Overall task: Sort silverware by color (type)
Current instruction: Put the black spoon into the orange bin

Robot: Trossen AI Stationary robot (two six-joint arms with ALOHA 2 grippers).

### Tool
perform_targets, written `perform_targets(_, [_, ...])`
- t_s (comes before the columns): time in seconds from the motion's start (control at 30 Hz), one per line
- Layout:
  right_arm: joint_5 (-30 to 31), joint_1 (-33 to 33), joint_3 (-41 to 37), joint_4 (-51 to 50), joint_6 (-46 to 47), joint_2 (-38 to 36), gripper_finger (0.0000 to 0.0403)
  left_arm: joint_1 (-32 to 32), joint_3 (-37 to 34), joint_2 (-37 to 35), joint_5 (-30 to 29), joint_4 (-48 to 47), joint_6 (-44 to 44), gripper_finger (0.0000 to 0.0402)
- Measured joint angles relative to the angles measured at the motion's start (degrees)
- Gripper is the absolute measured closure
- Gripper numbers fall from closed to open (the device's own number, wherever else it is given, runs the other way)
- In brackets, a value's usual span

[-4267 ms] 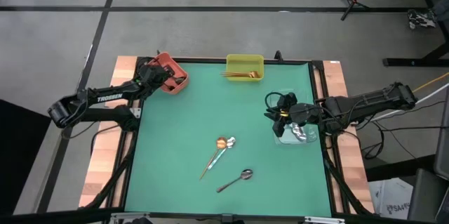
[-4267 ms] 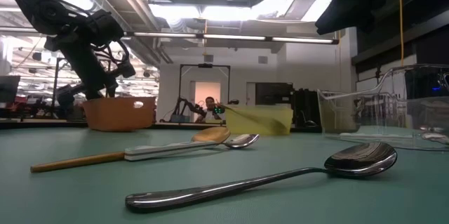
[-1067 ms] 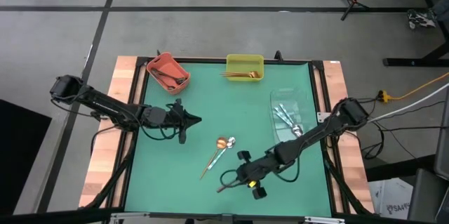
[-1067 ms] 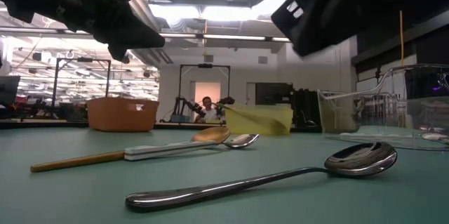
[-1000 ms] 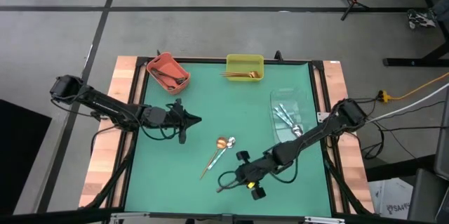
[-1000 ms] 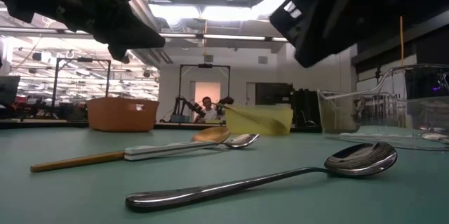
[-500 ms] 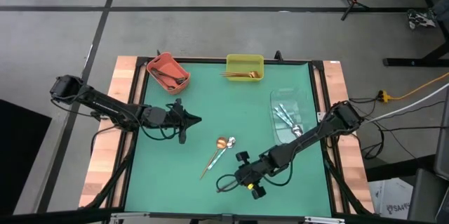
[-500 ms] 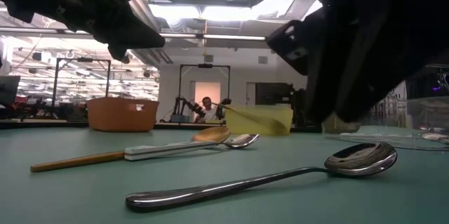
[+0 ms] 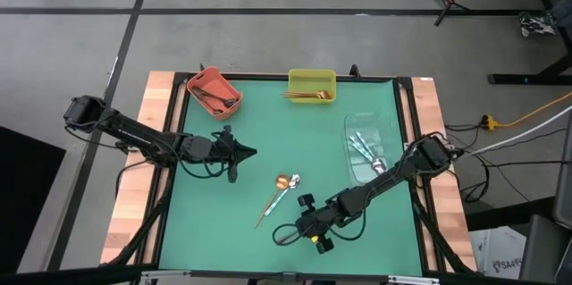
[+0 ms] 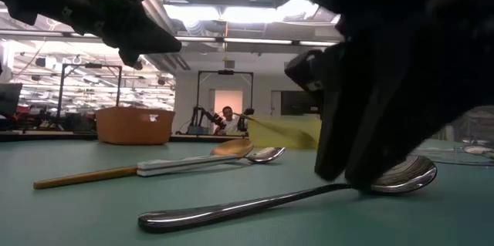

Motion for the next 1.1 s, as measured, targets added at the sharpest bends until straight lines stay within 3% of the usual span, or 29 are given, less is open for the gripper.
perform_targets(0.7, [0.22, -0.01, 0.13, -3.94, -1.93, 0.92, 0.0316, 0.00, 0.02, 0.00, 0.00, -0.22, 0.00, 0.0389])
perform_targets(1.1, [0.20, 0.01, 0.09, -3.99, -4.54, 0.97, 0.0394, 0.00, 0.02, 0.00, 0.00, -0.30, 0.01, 0.0389])
